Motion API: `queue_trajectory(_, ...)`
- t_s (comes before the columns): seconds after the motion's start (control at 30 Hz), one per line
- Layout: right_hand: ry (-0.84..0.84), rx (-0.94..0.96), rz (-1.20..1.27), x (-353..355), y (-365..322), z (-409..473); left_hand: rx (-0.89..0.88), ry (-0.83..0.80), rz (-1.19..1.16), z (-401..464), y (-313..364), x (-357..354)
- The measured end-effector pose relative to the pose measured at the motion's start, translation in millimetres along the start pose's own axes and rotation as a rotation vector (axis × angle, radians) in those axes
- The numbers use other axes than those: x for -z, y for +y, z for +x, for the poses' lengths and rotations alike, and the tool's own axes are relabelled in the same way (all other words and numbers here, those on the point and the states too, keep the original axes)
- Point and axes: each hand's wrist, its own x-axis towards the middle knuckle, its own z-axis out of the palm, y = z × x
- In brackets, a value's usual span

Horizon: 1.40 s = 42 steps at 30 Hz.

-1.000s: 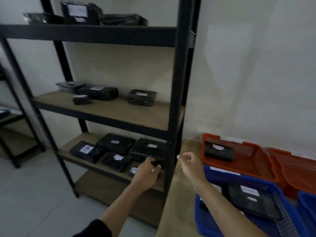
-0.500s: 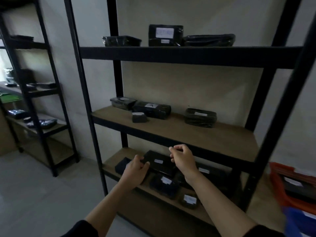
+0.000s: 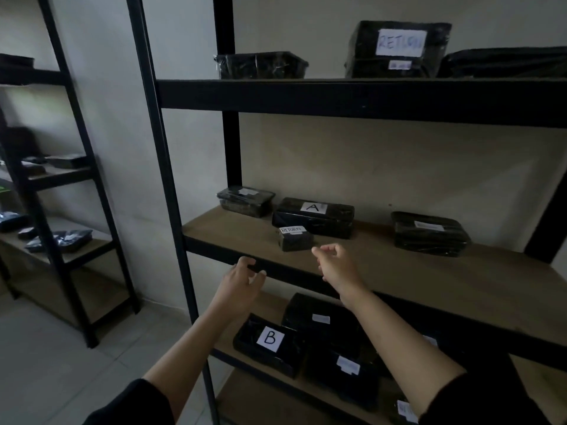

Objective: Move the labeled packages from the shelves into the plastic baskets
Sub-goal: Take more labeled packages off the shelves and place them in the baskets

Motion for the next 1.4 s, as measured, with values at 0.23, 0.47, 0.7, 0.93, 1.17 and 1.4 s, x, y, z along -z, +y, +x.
queue_trajectory(0.23, -0.005, -0.03, -0.225, -25, -23, 86, -0.122, -0.043, 0.213, 89, -19, 6)
queue_trajectory(0.47, -0.164, -0.178, -0.263, -47, -33, 140, -0.18, -0.097, 0.41, 154, -29, 2)
queue_trajectory(0.7, -0.257, -0.344, -0.038, -44, -43, 145, -0.227, -0.106, 0.453, 172, -33, -7)
queue_trajectory(0.93, -0.256, -0.223, 0.599, -29, -26, 130, -0.273, -0.099, 0.399, 169, -25, -11)
queue_trajectory(1.17, -0.342, 0.038, 0.792, -7, -28, 91, -0.354, -0.111, 0.341, 146, -9, -9)
queue_trajectory(1.4, -0.272, 0.058, 0.773, 16, -24, 33, -0.441, -0.159, 0.246, 102, 3, -20)
